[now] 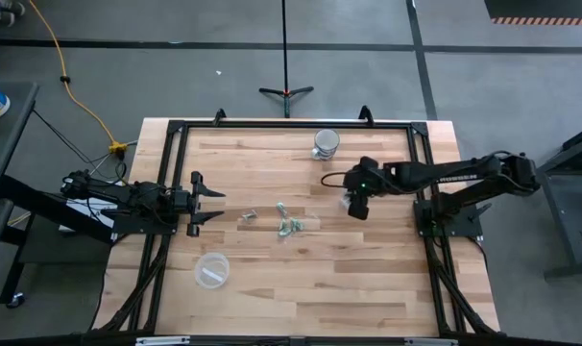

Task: Pick and place Stevia / Truvia into bins
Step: Put the stevia packet into the square transparent container

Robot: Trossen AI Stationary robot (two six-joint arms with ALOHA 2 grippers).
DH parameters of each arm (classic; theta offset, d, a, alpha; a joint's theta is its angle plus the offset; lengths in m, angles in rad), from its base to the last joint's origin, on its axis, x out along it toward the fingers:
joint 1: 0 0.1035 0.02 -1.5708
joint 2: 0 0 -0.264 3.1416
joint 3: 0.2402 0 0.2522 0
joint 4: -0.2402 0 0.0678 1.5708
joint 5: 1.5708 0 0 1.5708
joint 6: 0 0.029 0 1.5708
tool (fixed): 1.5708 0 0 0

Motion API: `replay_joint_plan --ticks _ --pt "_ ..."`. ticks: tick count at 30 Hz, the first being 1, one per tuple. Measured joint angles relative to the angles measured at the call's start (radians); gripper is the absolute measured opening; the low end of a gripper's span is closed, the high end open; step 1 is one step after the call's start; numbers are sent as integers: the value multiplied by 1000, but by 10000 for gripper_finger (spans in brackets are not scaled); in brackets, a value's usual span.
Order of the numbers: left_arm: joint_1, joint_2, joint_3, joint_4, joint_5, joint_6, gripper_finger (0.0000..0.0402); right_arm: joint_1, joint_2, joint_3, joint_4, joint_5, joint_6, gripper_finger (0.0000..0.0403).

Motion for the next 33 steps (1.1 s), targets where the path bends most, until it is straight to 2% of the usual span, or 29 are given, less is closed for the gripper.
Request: replay_joint_plan --ticks 5,7,14,19,26,33 --pt "0 0 0 0 0 0 257 56 41 0 249 -188 -12 206" --pt "0 0 0 0 0 0 257 105 88 0 352 -209 -13 213" --pt "0 0 0 0 0 0 257 256 318 0 614 -124 -54 212" --pt "0 0 0 0 0 0 257 292 442 0 726 -28 -68 200" --pt "0 0 0 0 -1 0 257 281 529 0 872 -16 -62 189" --pt "0 0 0 0 -1 0 258 267 558 0 922 -17 -70 190"
